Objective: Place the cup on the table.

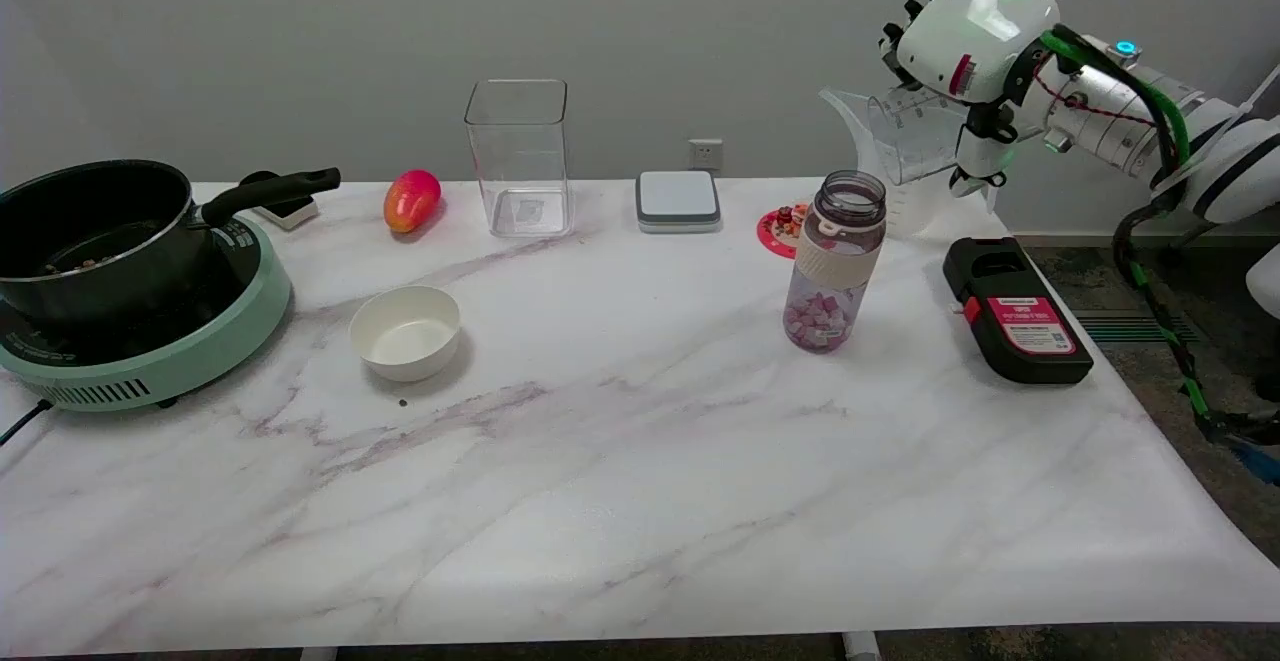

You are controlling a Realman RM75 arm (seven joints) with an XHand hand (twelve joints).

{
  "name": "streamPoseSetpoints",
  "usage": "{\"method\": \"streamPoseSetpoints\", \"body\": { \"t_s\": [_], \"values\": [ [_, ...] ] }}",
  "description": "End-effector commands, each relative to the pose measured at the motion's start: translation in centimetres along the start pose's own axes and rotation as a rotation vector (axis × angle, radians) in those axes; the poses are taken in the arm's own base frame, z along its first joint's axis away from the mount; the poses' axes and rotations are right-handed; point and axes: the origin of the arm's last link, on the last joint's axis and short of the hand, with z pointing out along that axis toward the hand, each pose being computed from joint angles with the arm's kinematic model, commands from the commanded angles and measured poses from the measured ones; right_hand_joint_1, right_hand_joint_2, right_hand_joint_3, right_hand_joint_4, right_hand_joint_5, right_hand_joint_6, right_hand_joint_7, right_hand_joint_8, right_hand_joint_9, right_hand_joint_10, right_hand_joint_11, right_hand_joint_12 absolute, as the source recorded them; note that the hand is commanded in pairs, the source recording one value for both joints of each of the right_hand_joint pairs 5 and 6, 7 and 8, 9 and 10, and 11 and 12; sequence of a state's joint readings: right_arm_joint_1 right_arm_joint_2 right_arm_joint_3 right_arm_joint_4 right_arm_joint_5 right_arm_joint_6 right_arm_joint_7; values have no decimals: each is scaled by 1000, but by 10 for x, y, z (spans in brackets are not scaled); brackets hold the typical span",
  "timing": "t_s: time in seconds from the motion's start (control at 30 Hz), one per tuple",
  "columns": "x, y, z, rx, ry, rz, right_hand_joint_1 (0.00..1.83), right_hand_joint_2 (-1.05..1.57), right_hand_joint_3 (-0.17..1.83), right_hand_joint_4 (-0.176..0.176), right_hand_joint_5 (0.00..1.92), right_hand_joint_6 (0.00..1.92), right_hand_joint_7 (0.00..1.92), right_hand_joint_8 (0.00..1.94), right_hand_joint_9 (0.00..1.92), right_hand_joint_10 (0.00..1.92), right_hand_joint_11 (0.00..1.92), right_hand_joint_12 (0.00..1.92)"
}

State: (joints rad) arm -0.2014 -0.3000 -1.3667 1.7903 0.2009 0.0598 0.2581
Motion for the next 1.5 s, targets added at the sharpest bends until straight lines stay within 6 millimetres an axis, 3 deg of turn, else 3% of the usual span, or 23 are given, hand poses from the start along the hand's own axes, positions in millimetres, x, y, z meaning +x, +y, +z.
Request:
{"method": "streamPoseSetpoints", "body": {
  "t_s": [0.03,0.37,0.67,0.83,1.03,1.27,1.5],
  "values": [
    [-11,2,-32,-215,101,333,1434,1015,938,0,1284,1284,1536,1536,1486,1486,1248,1248],
    [-56,-21,-91,-526,228,742,1428,1005,994,0,1249,1249,1540,1540,1506,1506,1261,1261],
    [-55,-38,-124,-639,291,706,1455,986,1060,0,1206,1206,1535,1535,1528,1528,1284,1284],
    [-52,-77,-133,-686,340,818,1461,994,1082,0,1207,1207,1535,1535,1528,1528,1281,1281],
    [-55,-144,-128,-713,367,1004,1444,1075,1045,0,1224,1224,1554,1554,1557,1557,1316,1316],
    [-55,-194,-110,-691,390,1184,1391,1229,934,0,1296,1296,1608,1608,1608,1608,1378,1378],
    [-50,-238,-128,-685,319,1358,1294,1411,802,0,1374,1374,1653,1653,1644,1644,1411,1411]
  ]
}}
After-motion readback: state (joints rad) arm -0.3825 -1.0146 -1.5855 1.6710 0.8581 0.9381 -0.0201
